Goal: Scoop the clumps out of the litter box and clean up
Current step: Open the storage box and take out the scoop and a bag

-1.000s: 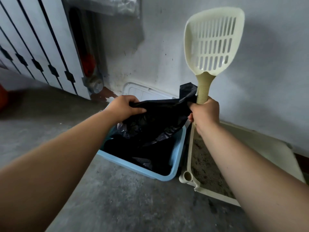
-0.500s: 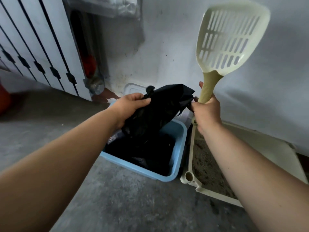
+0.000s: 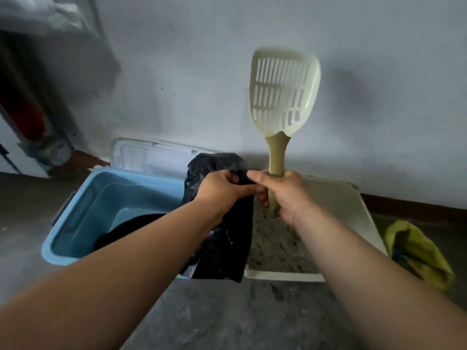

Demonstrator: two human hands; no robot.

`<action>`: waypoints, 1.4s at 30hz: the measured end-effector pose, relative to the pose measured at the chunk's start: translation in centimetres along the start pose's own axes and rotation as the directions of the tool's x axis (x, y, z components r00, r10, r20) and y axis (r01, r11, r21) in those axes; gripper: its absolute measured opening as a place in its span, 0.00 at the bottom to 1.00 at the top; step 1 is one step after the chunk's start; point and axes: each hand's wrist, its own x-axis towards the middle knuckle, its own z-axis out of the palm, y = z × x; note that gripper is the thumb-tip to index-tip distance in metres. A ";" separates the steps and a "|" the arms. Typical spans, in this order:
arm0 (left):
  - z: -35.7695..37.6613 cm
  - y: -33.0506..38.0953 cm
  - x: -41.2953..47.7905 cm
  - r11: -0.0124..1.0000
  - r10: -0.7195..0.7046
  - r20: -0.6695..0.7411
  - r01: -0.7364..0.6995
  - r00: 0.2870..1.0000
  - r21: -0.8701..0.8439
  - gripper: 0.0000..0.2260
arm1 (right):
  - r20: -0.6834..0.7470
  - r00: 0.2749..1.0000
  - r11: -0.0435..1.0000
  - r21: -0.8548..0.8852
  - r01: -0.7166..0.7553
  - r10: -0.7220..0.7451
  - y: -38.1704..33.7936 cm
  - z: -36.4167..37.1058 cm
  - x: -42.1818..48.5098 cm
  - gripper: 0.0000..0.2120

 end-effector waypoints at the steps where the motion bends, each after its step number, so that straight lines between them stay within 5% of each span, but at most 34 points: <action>1: 0.5 0.0 0.1 0.998 0.028 0.004 -0.028 1.000 0.052 0.21 | 0.019 1.000 1.000 -0.005 -0.015 0.015 0.1 -0.6 -0.1 0.08; 6: 2.2 0.4 0.1 0.997 0.065 0.101 -0.061 0.993 -0.045 0.16 | -0.076 0.997 0.999 -0.031 -0.011 0.008 0.1 -3.1 0.3 0.07; 10: 3.1 0.8 -0.3 0.989 0.002 0.031 0.003 1.000 -0.147 0.06 | -0.087 0.994 0.997 0.007 0.071 -0.070 -0.2 -5.6 0.8 0.04; 17: 7.3 1.8 -1.5 0.995 -0.014 -0.022 0.011 1.000 -0.098 0.21 | 0.088 0.992 0.996 -0.002 0.092 -0.092 1.1 -8.8 0.4 0.08; 25: 11.7 2.5 -2.6 0.964 -0.050 0.096 0.073 0.994 -0.256 0.20 | 0.220 0.975 0.998 0.057 0.025 -0.037 1.6 -12.5 1.3 0.08; 31: 14.4 3.5 -3.7 0.963 -0.219 -0.058 0.207 0.974 -0.173 0.10 | 0.261 0.964 0.998 0.051 0.041 -0.053 2.7 -14.4 2.4 0.04; 35: 15.2 2.8 -4.0 0.975 -0.220 -0.319 0.202 0.922 -0.089 0.14 | 0.315 0.947 0.998 0.014 0.057 -0.058 3.5 -14.7 3.0 0.05; 42: 15.5 1.4 -5.1 0.959 -0.243 -0.464 0.138 0.852 -0.250 0.10 | 0.411 0.910 0.998 0.003 0.061 -0.057 4.7 -15.0 3.1 0.05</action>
